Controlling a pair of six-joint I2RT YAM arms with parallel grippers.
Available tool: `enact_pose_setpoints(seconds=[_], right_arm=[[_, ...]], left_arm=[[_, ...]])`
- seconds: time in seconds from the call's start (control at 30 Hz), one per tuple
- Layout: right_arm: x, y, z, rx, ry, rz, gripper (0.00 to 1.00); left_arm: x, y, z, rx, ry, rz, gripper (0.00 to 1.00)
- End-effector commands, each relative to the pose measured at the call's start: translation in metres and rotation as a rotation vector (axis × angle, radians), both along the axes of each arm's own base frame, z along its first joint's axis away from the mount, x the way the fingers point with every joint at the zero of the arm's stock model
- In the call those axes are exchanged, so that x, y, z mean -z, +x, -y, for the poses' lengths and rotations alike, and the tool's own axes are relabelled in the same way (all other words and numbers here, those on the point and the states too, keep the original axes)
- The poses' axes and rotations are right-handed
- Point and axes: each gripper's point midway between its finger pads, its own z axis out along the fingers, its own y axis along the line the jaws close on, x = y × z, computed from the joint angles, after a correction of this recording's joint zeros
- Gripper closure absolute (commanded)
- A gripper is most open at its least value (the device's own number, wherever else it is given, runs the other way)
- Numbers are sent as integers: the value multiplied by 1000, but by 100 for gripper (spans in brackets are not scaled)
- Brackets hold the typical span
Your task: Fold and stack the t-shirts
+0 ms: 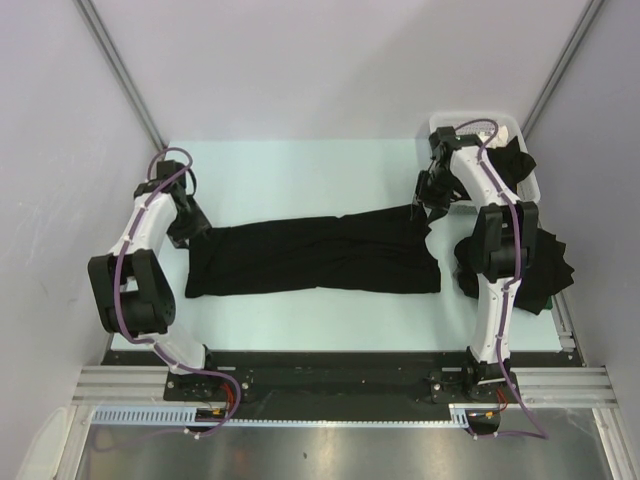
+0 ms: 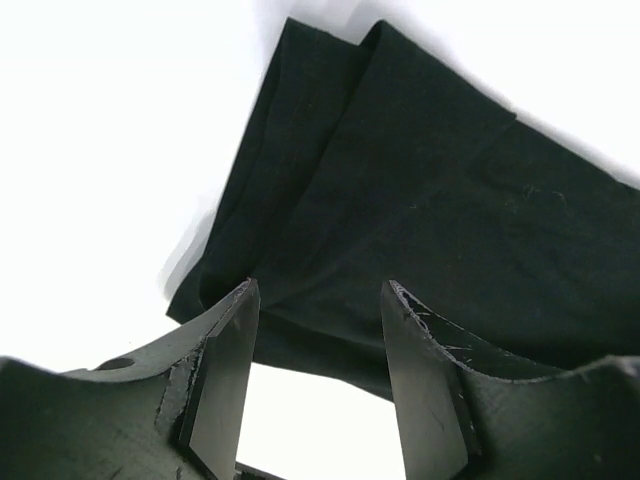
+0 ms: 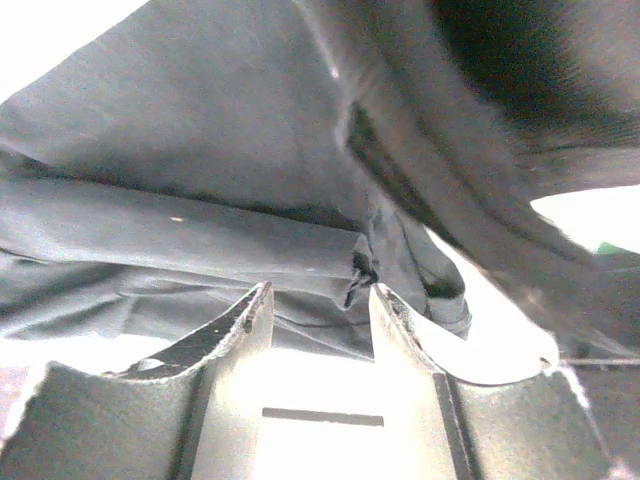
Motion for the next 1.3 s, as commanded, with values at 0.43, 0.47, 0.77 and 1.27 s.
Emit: enact_pose_setpoints(seconds=[0.43, 0.47, 0.77, 1.27], right_arm=[[-39, 58, -2, -51, -31, 200, 50], [-41, 61, -2, -54, -30, 214, 50], [-80, 74, -23, -112, -119, 375, 58], [-136, 48, -73, -198, -241, 612, 62]], left_arm=[[-10, 49, 25, 37, -110, 148, 45], [-10, 51, 28, 46, -121, 155, 48], [-53, 70, 77, 210, -230, 342, 100], [-147, 47, 174, 512, -585, 760, 0]])
